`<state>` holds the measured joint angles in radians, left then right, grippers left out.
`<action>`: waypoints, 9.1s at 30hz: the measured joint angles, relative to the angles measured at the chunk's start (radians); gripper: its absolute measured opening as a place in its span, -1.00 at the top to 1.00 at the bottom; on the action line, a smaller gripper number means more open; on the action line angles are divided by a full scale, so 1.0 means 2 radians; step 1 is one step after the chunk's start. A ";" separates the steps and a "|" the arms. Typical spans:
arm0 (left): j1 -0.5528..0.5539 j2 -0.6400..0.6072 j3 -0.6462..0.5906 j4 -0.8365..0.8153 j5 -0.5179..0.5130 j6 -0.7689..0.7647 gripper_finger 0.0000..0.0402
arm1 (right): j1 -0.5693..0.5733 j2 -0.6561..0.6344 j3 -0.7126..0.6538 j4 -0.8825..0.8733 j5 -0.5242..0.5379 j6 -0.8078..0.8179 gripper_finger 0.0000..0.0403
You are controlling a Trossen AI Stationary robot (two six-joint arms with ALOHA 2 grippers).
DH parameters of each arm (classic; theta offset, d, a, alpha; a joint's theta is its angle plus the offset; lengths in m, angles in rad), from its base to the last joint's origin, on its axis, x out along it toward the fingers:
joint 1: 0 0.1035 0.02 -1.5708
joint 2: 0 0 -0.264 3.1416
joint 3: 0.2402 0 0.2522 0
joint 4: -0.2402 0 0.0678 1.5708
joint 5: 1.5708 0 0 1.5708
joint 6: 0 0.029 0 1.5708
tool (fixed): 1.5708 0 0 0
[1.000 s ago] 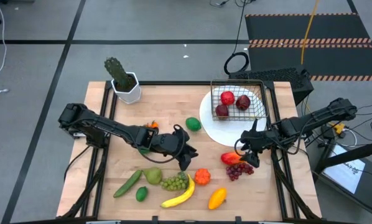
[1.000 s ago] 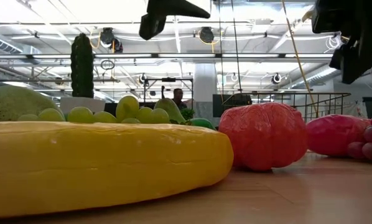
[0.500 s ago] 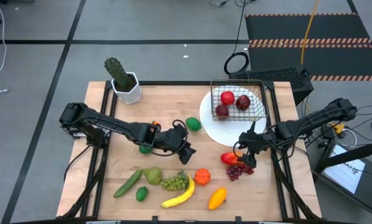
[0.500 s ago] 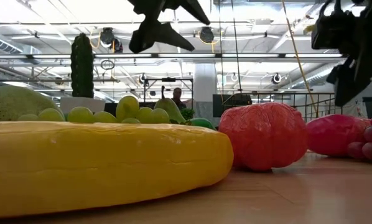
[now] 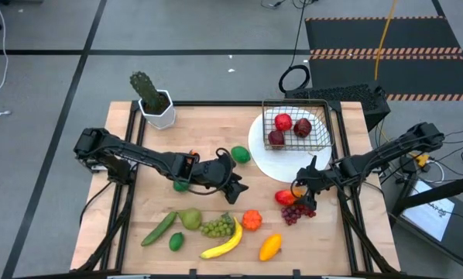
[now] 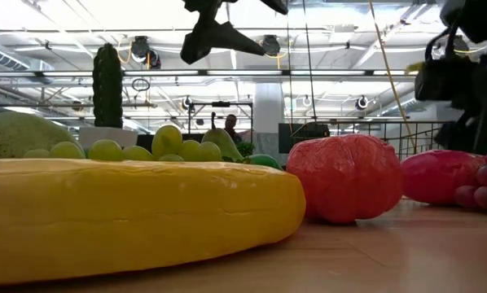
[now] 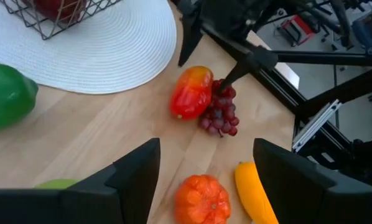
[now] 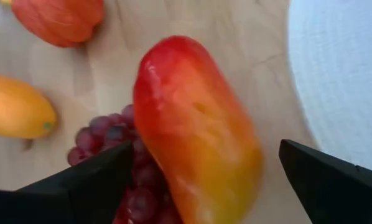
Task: Build produce basket
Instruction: Put the red mango into the gold wire basket, then put the top green pear into the gold wire basket
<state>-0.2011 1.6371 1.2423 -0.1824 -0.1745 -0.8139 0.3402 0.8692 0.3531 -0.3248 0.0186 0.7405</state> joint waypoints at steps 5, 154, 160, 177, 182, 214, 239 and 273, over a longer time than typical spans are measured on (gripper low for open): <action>0.000 0.000 0.000 0.000 0.000 -0.011 -0.28 | 0.000 0.000 -0.043 0.083 -0.010 0.033 -0.96; 0.071 -0.110 0.000 -0.079 0.060 0.066 -0.28 | -0.184 -0.021 0.219 0.225 0.239 0.280 -0.44; 0.070 -0.110 0.000 -0.079 0.060 0.068 -0.28 | -0.199 -0.021 0.219 0.220 0.224 0.318 -0.44; 0.071 -0.110 0.000 -0.079 0.059 0.105 -0.28 | -0.219 -0.021 0.219 0.219 0.212 0.177 -0.44; 0.078 -0.110 0.000 -0.079 0.060 0.128 -0.28 | -0.219 -0.021 0.219 0.218 0.211 -0.005 -0.44; 0.130 -0.110 0.000 -0.078 0.060 0.121 -0.28 | -0.312 -0.089 0.219 -0.122 0.198 -0.125 -0.44; 0.129 -0.110 0.000 -0.078 0.061 0.105 -0.28 | -0.430 0.004 0.182 -0.196 0.105 -0.325 -0.56; -0.023 -0.104 0.001 -0.198 -0.001 0.129 -0.28 | -0.265 -0.108 0.230 -0.127 -0.071 0.085 -0.94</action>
<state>-0.2468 1.4285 1.2434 -0.5779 -0.1765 -0.5566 -0.1900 0.6540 0.8127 -0.5780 -0.1236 0.9099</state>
